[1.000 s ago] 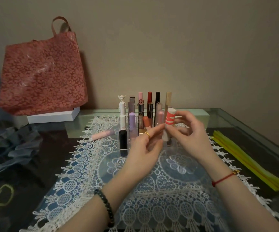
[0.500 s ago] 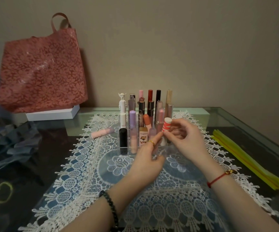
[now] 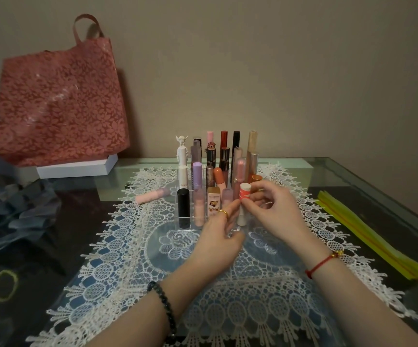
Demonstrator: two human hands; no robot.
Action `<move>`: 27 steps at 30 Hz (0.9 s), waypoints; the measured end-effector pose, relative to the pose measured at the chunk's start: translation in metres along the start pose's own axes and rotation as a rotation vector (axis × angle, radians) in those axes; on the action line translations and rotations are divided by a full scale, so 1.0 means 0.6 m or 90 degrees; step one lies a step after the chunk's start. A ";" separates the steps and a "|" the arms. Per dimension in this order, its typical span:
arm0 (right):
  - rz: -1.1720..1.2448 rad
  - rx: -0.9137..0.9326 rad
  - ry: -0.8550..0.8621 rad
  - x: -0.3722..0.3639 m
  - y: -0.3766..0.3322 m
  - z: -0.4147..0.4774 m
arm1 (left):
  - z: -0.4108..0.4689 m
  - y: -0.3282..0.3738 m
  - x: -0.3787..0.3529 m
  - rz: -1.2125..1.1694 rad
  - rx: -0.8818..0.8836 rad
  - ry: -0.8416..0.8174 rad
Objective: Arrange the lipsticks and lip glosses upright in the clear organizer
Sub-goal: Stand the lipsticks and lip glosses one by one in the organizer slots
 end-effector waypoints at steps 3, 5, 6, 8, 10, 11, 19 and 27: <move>-0.004 0.003 -0.006 -0.002 -0.002 -0.001 | -0.001 0.002 0.000 0.000 0.000 0.007; -0.016 0.005 -0.003 -0.002 -0.003 -0.002 | -0.002 0.000 0.001 0.002 0.001 0.013; -0.021 0.007 -0.002 -0.002 -0.004 -0.002 | -0.001 -0.001 0.002 0.004 0.002 0.016; -0.026 0.011 0.002 -0.002 -0.004 -0.001 | -0.003 0.003 0.003 0.005 0.002 0.023; -0.027 0.010 0.003 -0.002 -0.004 -0.001 | -0.007 0.010 0.003 0.004 -0.007 0.033; -0.027 0.012 0.004 -0.002 -0.004 -0.001 | -0.009 0.015 0.005 0.002 -0.019 0.042; 0.008 0.010 0.015 -0.002 -0.008 -0.006 | -0.013 0.087 0.088 -0.011 -0.213 0.265; -0.019 0.029 0.072 0.008 -0.015 -0.004 | 0.045 0.007 0.267 0.163 -0.061 0.440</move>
Point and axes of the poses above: each hand's wrist, its own z-axis towards the middle knuckle, its own x-axis out of the back of the hand, y = z × x, the point moved 4 cm from there along z, towards the middle knuckle, and after that the axes turned 1 degree about -x, right-handed, at the moved point
